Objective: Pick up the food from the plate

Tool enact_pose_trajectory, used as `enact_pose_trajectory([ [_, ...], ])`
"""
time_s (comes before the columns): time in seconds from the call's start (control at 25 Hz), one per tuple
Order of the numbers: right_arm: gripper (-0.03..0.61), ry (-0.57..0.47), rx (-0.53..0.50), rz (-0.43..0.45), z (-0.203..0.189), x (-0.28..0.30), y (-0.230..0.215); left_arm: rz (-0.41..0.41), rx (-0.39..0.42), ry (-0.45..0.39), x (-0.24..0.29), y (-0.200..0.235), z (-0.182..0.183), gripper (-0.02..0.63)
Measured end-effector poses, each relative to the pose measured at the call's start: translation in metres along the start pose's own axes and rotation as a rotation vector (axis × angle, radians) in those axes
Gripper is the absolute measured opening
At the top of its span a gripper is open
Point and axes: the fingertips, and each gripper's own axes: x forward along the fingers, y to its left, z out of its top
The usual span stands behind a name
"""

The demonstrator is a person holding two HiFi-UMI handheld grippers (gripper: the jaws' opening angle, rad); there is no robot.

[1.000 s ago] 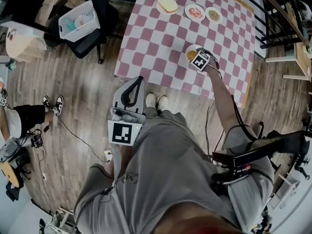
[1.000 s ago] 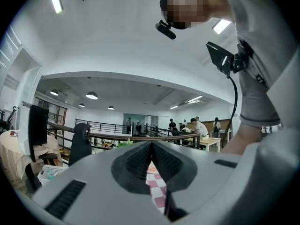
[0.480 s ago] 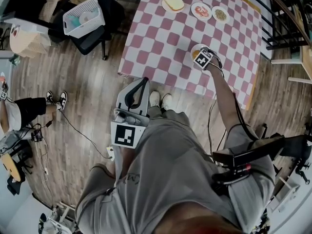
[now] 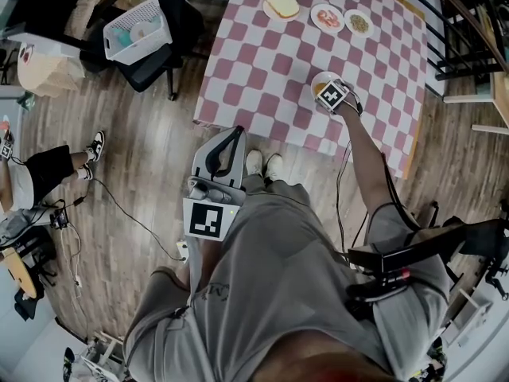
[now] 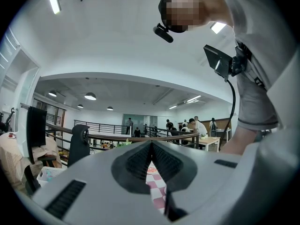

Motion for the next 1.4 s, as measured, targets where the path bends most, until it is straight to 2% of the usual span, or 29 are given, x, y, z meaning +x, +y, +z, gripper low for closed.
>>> enact_pose_trajectory([
  [0.32, 0.348, -0.002, -0.002, -0.023, 0.003, -0.005, 0.005, -0.007, 0.012, 0.003, 0.002, -0.003, 0.001, 0.008],
  [0.84, 0.348, -0.047, 0.098, -0.088, -0.008, -0.033, -0.005, -0.022, 0.021, -0.004, 0.005, -0.01, 0.006, 0.008],
  [1.12, 0.348, -0.107, 0.143, -0.115, -0.015, -0.071, -0.01, -0.103, 0.029, -0.023, 0.021, -0.028, 0.012, 0.008],
  [1.4, 0.348, -0.144, 0.189, -0.166, -0.039, -0.117, -0.029, -0.243, 0.023, -0.032, 0.044, -0.067, 0.012, 0.008],
])
